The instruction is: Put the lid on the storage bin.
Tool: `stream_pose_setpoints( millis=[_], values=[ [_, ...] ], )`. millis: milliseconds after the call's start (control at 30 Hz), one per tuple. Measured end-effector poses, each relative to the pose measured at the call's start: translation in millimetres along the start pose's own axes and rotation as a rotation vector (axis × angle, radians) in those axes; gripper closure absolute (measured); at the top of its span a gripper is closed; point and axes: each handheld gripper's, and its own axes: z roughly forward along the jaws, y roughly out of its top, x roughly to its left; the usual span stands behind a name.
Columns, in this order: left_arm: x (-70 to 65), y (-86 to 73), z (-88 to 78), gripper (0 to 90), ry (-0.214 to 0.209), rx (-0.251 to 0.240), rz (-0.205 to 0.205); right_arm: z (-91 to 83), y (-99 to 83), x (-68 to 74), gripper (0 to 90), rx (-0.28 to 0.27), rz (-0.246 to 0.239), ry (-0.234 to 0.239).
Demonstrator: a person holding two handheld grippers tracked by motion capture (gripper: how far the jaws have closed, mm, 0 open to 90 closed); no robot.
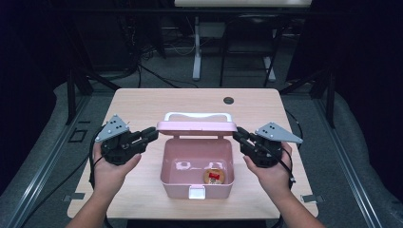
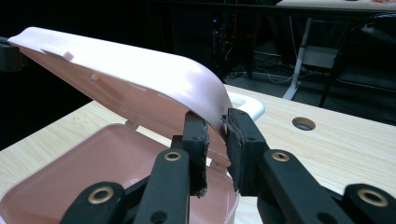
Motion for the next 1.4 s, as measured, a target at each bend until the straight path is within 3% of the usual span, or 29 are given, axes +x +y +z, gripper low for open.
stream_pose_setpoints(
  millis=[433,633,1133,1400],
  values=[
    [-9.1,-6.3,-15.6,83.6,-0.030,0.019,0.010,-2.8,-4.9,0.8,77.8,0.004,0.013,0.010],
    [-10.5,-10.8,-9.6,89.7,-0.052,0.057,0.003,-4.8,-8.1,1.9,77.5,0.002,0.013,0.015],
    [-13.0,-17.0,-4.1,89.8,-0.071,0.051,-0.012,-9.1,-30.2,2.0,77.9,0.034,0.032,0.035],
    [-13.6,-22.7,-4.9,89.7,-0.091,0.053,-0.018,-10.5,-43.9,-6.5,77.3,0.055,0.055,0.025]
  ],
)
